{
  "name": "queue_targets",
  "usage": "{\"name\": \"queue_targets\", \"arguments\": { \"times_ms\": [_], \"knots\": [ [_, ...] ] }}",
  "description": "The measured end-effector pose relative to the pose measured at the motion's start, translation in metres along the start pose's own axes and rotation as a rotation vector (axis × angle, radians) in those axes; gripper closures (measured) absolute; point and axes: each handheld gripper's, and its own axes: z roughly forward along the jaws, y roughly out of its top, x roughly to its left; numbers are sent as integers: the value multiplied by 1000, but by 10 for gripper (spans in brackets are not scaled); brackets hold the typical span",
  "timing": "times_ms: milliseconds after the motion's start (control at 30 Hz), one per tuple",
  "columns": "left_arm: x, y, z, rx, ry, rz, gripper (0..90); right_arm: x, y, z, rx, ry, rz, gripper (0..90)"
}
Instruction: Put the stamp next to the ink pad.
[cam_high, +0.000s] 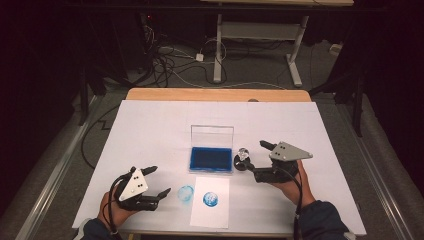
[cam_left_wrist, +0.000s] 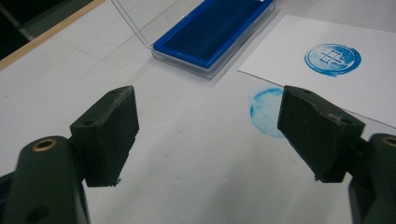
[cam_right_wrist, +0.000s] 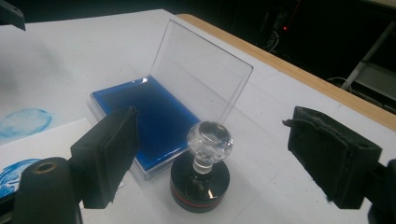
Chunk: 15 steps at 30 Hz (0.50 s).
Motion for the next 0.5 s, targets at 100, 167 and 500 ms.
{"name": "queue_targets", "arguments": {
  "times_ms": [100, 167, 500],
  "knots": [
    [0, 1, 1, 0, -3, 3, 196, 0, -1, -6, -3, -11, -1, 166],
    [0, 1, 1, -1, -3, 7, 196, 0, -1, -9, -7, -14, 4, 167],
    [0, 1, 2, 4, -3, 7, 196, 2, -2, -20, -7, -19, -15, 174]
  ]
}}
